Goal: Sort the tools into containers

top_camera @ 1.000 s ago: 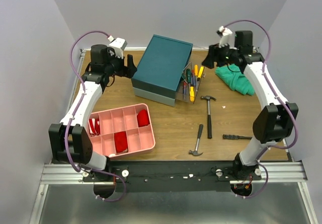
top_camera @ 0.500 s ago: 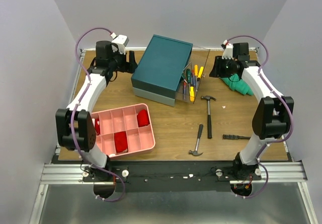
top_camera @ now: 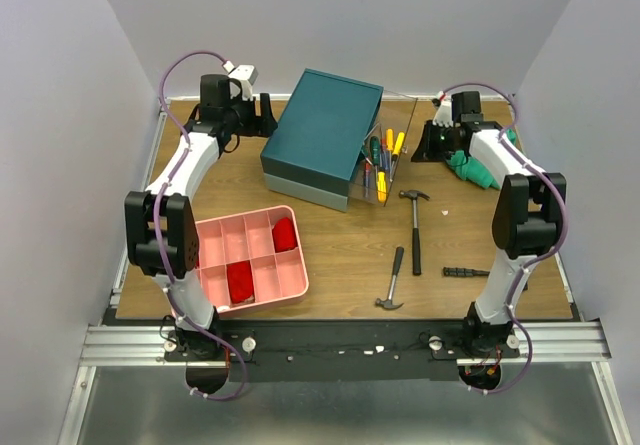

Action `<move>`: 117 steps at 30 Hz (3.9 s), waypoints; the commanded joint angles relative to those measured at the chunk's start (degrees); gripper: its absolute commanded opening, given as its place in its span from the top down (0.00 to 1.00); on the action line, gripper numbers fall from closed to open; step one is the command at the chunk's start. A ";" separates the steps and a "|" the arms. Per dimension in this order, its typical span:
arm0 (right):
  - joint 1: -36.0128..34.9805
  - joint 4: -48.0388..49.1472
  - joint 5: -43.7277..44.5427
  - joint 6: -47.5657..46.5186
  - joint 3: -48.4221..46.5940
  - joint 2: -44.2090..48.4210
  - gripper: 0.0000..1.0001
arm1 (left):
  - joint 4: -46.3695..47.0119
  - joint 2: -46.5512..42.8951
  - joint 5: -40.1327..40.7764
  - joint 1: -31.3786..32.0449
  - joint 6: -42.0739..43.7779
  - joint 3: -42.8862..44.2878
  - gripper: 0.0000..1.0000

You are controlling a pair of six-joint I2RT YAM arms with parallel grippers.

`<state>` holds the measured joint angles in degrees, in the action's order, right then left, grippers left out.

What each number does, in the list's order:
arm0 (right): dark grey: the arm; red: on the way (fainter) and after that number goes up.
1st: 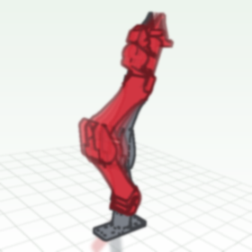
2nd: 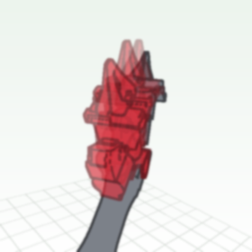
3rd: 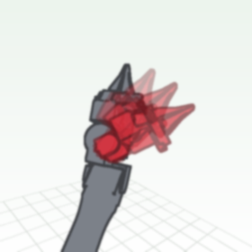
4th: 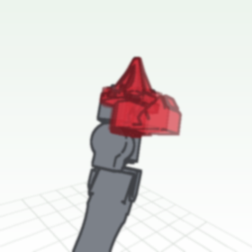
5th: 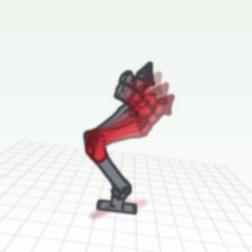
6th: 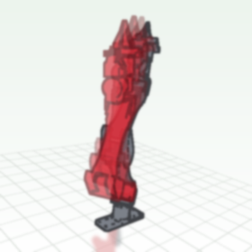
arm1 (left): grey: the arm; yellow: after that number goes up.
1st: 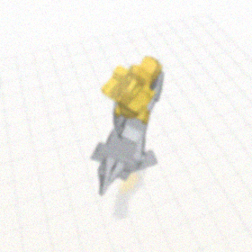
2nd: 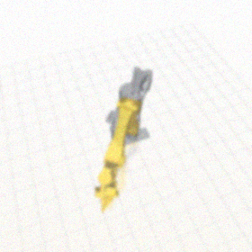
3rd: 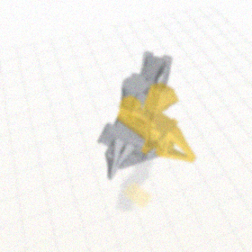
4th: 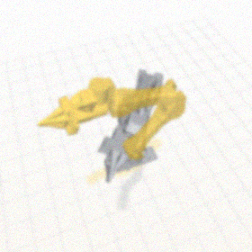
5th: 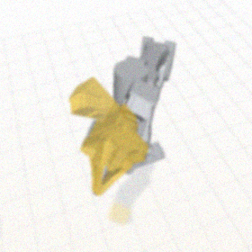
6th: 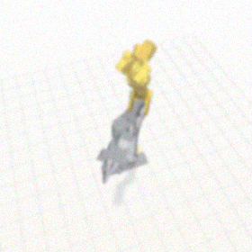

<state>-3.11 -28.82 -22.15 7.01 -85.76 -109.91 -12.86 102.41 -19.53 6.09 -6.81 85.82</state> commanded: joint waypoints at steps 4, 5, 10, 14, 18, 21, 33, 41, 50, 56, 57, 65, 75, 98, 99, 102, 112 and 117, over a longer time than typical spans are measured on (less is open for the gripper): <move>-2.94 0.69 -6.32 4.24 -5.29 -2.59 0.81 | -0.76 1.74 -0.16 0.68 -0.13 0.93 0.14; -3.38 0.87 -7.19 5.11 -5.65 -2.77 0.81 | -0.59 1.74 -0.16 1.03 -0.13 0.75 0.14; -6.98 1.48 -8.78 7.14 -9.24 -5.75 0.80 | -0.94 2.09 -1.30 2.17 -0.05 0.22 0.14; -9.36 2.18 -9.40 9.16 -12.06 -8.47 0.79 | -1.46 2.27 -1.48 2.79 -0.05 0.31 0.14; -10.51 3.68 -10.36 10.75 -14.78 -11.46 0.76 | -1.90 2.01 -1.30 3.23 -0.05 0.31 0.14; -10.77 4.82 -11.33 11.71 -16.89 -13.49 0.74 | -2.43 1.48 -1.21 3.40 0.13 0.22 0.14; -9.89 2.01 -8.17 10.05 -14.01 -12.35 0.53 | -1.99 -0.01 -0.33 3.67 -0.40 5.04 0.14; -9.81 2.54 -8.26 12.67 -14.52 -16.20 0.48 | -5.76 1.12 -2.44 4.99 1.27 10.86 0.14; -11.47 0.17 2.18 11.28 -18.66 -19.82 0.48 | -5.77 0.16 -1.83 5.95 0.92 8.14 0.14; -13.06 -3.08 12.81 7.85 -17.61 -19.73 0.48 | -6.47 -0.37 -1.04 6.39 0.74 7.61 0.14; -13.06 -3.78 14.66 7.85 -17.08 -19.38 0.48 | -6.47 -0.54 -0.86 6.48 0.57 7.26 0.14; -11.04 -5.19 21.16 6.26 -9.26 -12.97 0.46 | -4.90 -1.86 -0.86 6.57 -1.45 6.64 0.14; -8.05 -6.33 24.08 3.98 -2.76 -6.73 0.46 | -3.84 -4.23 -1.74 6.57 -2.86 3.92 0.14; -4.88 -4.84 16.88 -1.38 4.63 14.27 0.31 | -1.38 -6.96 -2.62 6.83 -6.99 1.45 0.14; -4.88 -7.19 17.92 -0.42 4.98 15.15 0.30 | -1.38 -7.14 -2.71 6.83 -7.16 1.54 0.14; -4.88 -12.47 18.81 1.08 8.56 16.65 0.30 | -1.20 -7.49 -2.53 6.83 -7.52 1.46 0.14; -4.80 -11.00 17.76 5.91 18.08 14.29 0.43 | -2.16 -10.30 -1.13 6.83 -6.73 -1.44 0.14; -4.88 -8.81 16.44 6.53 17.46 10.86 0.45 | -2.78 -11.70 -0.60 6.83 -5.85 -3.90 0.13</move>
<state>-8.23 -39.46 -4.23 11.92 -67.13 -96.84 -15.27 93.65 -20.80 12.58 -13.61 84.05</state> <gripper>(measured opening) 0.561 0.864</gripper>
